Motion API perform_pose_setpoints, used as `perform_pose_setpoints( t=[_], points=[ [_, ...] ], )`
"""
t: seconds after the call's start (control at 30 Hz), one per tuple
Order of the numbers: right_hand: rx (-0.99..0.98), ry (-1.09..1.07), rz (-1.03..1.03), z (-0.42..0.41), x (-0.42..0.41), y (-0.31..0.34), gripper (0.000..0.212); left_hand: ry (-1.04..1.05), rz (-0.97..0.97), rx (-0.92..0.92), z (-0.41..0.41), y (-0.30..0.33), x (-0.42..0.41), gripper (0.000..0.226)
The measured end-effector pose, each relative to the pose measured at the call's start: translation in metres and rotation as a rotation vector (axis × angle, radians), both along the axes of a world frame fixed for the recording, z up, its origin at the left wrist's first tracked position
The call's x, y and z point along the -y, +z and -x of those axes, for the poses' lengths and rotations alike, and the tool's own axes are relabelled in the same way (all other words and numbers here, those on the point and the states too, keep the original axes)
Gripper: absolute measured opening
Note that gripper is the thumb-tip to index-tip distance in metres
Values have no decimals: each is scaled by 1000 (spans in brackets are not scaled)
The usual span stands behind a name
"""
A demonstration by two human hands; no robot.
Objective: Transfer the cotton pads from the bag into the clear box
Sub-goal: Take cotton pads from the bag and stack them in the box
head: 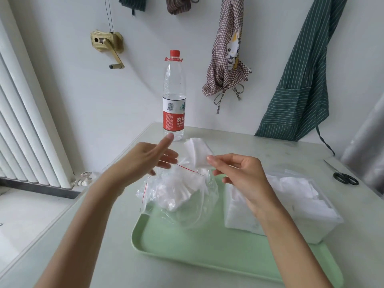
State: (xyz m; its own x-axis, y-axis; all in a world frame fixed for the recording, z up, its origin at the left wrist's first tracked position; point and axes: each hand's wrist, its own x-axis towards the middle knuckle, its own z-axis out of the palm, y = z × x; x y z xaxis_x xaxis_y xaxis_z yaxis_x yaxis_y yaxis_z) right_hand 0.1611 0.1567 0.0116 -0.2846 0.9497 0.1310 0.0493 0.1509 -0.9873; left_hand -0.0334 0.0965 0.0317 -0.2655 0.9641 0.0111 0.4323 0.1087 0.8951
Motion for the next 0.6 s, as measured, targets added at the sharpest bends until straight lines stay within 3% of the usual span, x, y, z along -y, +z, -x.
perform_pose_setpoints(
  t=[0.07, 0.2, 0.37, 0.47, 0.6],
  points=[
    [66, -41, -71, 1, -1, -3, 11, -41, 6, 45, -14, -4, -4, 49],
    [199, -20, -174, 0, -4, -8, 16, -34, -146, 90, -24, -20, -16, 24],
    [173, 147, -10, -12, -13, 1, 57, -116, -250, 67, -35, -19, -21, 13],
    [106, 107, 35, -24, -18, 7, 49, -154, -301, 54, -55, -15, -29, 15],
    [71, -16, -68, -55, -27, 16, 36, -208, -300, 55, -86, -10, -50, 22]
  ],
)
